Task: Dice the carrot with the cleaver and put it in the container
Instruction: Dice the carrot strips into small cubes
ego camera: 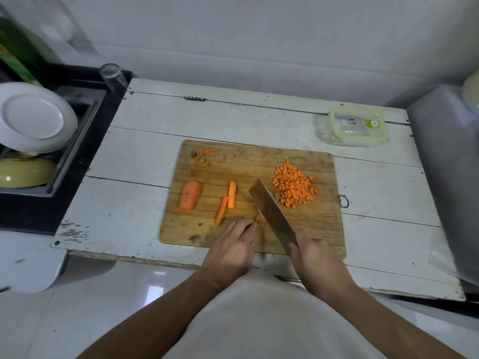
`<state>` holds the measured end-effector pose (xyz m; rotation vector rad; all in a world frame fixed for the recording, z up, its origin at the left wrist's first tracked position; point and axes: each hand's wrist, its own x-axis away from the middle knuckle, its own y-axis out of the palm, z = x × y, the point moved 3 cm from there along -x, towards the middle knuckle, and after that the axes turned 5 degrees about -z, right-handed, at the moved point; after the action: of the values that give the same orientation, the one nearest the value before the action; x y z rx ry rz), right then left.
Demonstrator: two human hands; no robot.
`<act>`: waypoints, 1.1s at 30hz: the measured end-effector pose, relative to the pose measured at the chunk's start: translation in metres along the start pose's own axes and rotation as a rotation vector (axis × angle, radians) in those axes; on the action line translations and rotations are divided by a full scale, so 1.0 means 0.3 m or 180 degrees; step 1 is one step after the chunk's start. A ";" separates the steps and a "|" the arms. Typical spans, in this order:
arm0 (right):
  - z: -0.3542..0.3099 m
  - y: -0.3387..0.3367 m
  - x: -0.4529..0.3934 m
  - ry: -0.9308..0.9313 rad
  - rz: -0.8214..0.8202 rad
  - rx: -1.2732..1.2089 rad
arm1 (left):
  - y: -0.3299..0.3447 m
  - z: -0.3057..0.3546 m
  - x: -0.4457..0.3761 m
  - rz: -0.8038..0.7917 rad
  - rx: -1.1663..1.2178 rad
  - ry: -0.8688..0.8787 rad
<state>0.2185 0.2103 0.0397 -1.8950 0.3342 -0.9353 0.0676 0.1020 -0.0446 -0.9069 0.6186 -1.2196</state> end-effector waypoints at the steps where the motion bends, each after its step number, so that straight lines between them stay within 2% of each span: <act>1: 0.009 -0.002 0.016 0.0015 -0.0007 0.0003 | 0.000 -0.003 0.003 -0.0014 0.0063 -0.0024; 4: 0.024 -0.001 0.042 0.0029 -0.0116 0.0049 | 0.001 -0.006 0.000 -0.0025 0.0167 -0.0103; 10: 0.021 0.029 0.028 0.0032 -0.0327 0.0330 | -0.005 0.005 -0.021 -0.0095 -0.0079 -0.0101; 15: 0.000 0.046 -0.008 -0.0067 -0.0276 0.0581 | -0.005 0.007 -0.021 -0.0085 -0.0116 -0.0086; 20: 0.020 0.005 0.008 0.0015 -0.0101 -0.0175 | -0.027 0.001 0.001 -0.0136 0.0231 -0.0034; 23: 0.039 -0.006 0.041 0.0001 -0.0152 -0.0253 | -0.052 -0.033 0.026 0.0230 0.0513 -0.0262; 26: 0.037 0.003 0.039 -0.0050 -0.0304 -0.0036 | -0.076 -0.069 0.038 0.0784 0.0171 -0.0376; 28: 0.031 0.017 0.029 -0.0065 -0.0385 0.0096 | -0.092 -0.082 0.031 0.0915 -0.0113 -0.0435; 33: 0.044 0.010 -0.014 0.0066 -0.0054 -0.0040 | -0.098 -0.108 -0.010 0.0626 -0.0441 -0.0533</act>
<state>0.2258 0.2197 0.0320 -1.9032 0.3375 -0.9670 0.0251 0.0944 -0.0367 -1.0275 0.6472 -0.9236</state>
